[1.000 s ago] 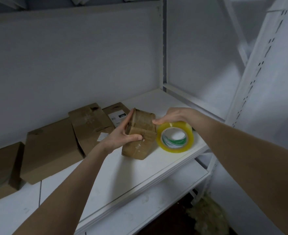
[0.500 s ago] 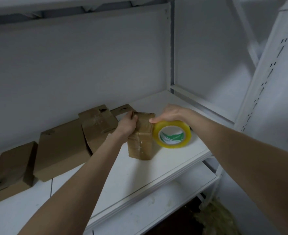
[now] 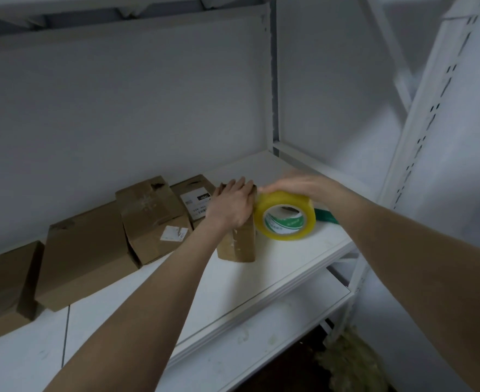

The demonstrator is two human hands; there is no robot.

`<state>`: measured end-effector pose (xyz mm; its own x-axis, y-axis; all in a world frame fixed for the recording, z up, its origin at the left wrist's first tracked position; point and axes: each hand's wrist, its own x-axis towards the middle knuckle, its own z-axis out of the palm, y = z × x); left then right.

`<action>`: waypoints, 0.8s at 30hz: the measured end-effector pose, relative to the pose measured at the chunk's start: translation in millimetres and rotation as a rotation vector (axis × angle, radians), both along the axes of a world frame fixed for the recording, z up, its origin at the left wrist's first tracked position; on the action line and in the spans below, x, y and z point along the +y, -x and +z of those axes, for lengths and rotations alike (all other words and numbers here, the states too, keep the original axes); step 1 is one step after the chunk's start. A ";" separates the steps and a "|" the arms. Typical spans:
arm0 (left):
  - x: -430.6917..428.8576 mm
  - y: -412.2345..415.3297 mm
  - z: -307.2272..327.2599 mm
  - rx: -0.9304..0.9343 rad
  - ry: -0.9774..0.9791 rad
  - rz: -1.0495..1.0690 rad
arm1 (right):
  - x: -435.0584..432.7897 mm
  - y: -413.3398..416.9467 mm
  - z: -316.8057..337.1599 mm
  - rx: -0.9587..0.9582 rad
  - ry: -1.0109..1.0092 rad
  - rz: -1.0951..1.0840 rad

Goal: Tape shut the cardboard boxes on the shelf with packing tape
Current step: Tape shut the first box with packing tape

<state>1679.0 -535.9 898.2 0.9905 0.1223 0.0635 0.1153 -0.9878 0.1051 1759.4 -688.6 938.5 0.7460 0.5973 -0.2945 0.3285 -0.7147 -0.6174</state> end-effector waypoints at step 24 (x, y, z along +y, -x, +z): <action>8.9 1.0 4.5 0.057 0.074 0.010 | -25.0 -16.6 -26.1 0.071 -0.157 -0.140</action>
